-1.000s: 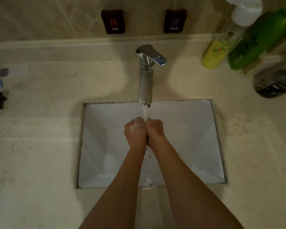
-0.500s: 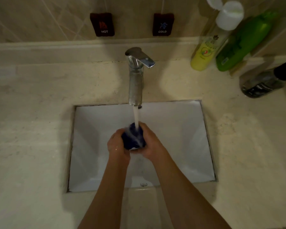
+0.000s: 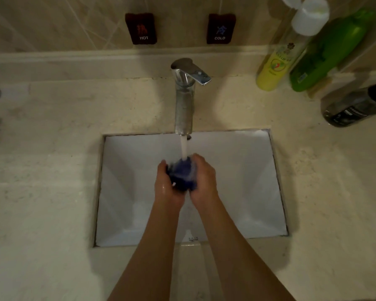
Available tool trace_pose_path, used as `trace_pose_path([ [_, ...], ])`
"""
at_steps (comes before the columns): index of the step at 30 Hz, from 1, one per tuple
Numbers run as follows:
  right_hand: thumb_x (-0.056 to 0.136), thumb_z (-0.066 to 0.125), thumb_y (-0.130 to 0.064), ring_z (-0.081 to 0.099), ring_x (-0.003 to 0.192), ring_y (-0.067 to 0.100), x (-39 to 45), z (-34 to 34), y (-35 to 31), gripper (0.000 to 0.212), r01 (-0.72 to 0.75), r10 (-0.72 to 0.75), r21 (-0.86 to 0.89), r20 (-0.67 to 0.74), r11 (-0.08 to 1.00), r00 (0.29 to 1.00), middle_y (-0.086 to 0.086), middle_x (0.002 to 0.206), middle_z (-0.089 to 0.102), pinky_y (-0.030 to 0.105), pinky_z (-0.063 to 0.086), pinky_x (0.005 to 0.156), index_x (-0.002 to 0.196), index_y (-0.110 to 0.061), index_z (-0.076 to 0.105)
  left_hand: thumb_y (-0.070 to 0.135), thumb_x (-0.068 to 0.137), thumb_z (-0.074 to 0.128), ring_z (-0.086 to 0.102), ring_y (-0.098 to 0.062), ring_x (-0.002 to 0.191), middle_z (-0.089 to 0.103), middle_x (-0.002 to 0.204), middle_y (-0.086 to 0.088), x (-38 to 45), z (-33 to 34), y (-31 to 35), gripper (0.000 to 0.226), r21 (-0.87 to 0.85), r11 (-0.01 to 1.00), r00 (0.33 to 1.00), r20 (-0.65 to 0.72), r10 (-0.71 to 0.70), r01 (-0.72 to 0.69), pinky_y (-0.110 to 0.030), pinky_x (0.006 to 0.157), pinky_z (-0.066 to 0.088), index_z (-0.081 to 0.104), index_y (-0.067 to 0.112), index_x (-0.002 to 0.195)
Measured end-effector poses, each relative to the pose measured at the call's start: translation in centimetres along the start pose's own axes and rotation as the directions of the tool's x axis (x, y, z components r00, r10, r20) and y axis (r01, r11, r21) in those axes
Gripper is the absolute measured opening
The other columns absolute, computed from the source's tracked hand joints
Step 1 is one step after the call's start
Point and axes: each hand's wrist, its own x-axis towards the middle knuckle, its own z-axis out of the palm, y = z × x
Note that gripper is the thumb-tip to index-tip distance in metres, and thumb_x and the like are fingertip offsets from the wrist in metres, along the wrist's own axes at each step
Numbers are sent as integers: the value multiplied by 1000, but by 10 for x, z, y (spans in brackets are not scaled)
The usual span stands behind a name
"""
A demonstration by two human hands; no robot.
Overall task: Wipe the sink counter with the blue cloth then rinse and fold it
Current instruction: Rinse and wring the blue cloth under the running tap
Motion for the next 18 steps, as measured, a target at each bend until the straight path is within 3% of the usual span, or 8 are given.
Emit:
trace_pose_path([
  [2, 96, 60, -25, 72, 90, 32, -5, 1, 4, 23, 93, -93, 6, 9, 996, 996, 15, 92, 74, 45, 59, 84, 94, -5, 72, 42, 88, 64, 64, -31, 113, 68, 119, -15, -1, 9, -3, 50, -15, 999, 995, 89, -42, 44, -45, 101, 51, 64, 5, 121],
  [4, 96, 58, -29, 68, 102, 31, -8, 4, 9, 24, 262, -271, -214, -17, 941, 962, 14, 108, 70, 47, 57, 92, 108, -10, 67, 36, 90, 61, 70, -26, 93, 71, 104, -15, -2, 14, -4, 40, 54, 998, 996, 81, -41, 37, -36, 81, 60, 66, 3, 112],
  [5, 96, 54, -37, 64, 109, 27, -9, 4, 15, 31, 348, -373, -367, 2, 863, 928, 10, 119, 65, 45, 55, 96, 118, -16, 61, 33, 92, 59, 70, -25, 85, 70, 98, -15, -2, 14, -6, 37, 84, 996, 996, 81, -30, 23, -32, 74, 61, 66, 2, 109],
  [7, 93, 45, -54, 56, 120, 21, -5, 6, 23, 51, 403, -469, -518, 4, 755, 883, 2, 135, 55, 42, 50, 103, 135, -27, 48, 33, 88, 63, 67, -26, 90, 66, 103, -17, -2, 13, -9, 45, 115, 993, 995, 97, -3, -8, -34, 85, 58, 63, 1, 120],
  [10, 89, 41, -66, 60, 118, 23, 5, 4, 23, 56, 220, -287, -380, -130, 899, 949, 2, 137, 56, 47, 51, 101, 133, -33, 51, 30, 68, 80, 64, -30, 105, 67, 112, -15, 0, 9, -10, 65, 51, 999, 988, 151, -17, 9, -43, 100, 51, 62, 7, 127],
  [13, 94, 50, -59, 68, 104, 31, 7, 0, 8, 45, -40, 33, -81, -77, 996, 996, 13, 116, 70, 49, 55, 95, 109, -21, 69, 35, 87, 67, 69, -31, 103, 73, 108, -16, -4, 7, -9, 36, 218, 971, 987, 141, 71, -101, -44, 90, 56, 71, 9, 112],
  [15, 97, 56, -37, 68, 102, 35, 8, 1, 5, 29, -77, 74, -76, -36, 994, 997, 17, 105, 72, 52, 55, 95, 103, -13, 71, 39, 93, 58, 69, -28, 100, 73, 108, -14, 3, 8, -9, 35, 367, 912, 982, 107, 153, -182, -38, 80, 56, 70, 11, 109],
  [18, 91, 61, -22, 70, 98, 39, 11, 5, 5, 19, 17, -21, -58, -63, 998, 998, 20, 100, 73, 54, 56, 92, 99, -8, 72, 34, 95, 51, 68, -20, 96, 69, 115, -10, 12, 13, -5, 32, 632, 693, 925, 111, 363, -348, -35, 81, 58, 64, 19, 120],
])
